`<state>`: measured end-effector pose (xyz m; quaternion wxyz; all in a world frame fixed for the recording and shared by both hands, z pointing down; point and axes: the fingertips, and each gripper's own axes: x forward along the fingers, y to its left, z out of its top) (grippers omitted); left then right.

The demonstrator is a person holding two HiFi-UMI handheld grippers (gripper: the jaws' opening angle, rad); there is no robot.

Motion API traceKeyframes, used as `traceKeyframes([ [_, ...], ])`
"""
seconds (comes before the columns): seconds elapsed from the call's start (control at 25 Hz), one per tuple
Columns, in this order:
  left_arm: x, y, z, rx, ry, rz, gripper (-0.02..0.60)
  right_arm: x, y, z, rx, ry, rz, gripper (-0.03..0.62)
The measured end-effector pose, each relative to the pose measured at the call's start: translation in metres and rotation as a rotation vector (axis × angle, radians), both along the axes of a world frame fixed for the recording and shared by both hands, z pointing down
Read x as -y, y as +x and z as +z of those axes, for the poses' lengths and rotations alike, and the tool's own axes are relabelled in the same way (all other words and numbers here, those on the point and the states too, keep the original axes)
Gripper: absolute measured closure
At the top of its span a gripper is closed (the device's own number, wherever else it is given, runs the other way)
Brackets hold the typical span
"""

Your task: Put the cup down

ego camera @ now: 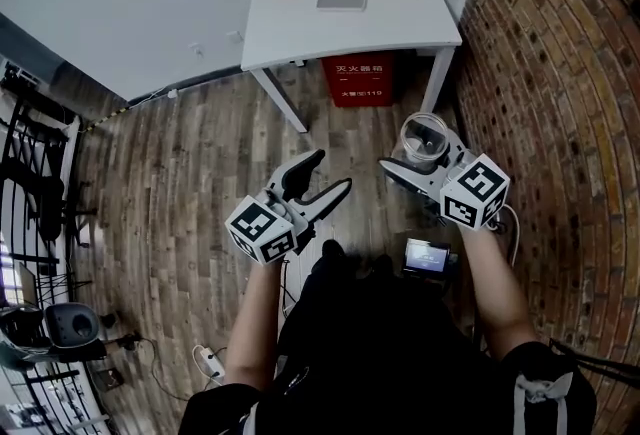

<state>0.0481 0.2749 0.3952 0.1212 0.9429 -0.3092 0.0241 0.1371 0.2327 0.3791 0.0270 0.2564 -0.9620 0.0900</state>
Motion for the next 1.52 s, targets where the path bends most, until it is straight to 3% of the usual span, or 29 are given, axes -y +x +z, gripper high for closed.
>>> traceKeyframes([
  [0.32,0.030,-0.005,0.007,-0.005,-0.009,0.013,0.296,0.025,-0.005,0.011,-0.014,-0.012,0.008,0.218],
  [0.6,0.087,-0.025,0.020,-0.035,-0.018,0.043,0.298,0.072,-0.019,0.021,-0.038,-0.029,0.056,0.218],
  [1.04,0.201,-0.099,0.024,-0.059,-0.034,0.074,0.299,0.176,-0.087,0.018,-0.075,-0.044,0.111,0.218],
  [1.52,0.270,-0.161,0.035,-0.074,-0.060,0.059,0.304,0.245,-0.147,0.022,-0.096,-0.058,0.111,0.218],
])
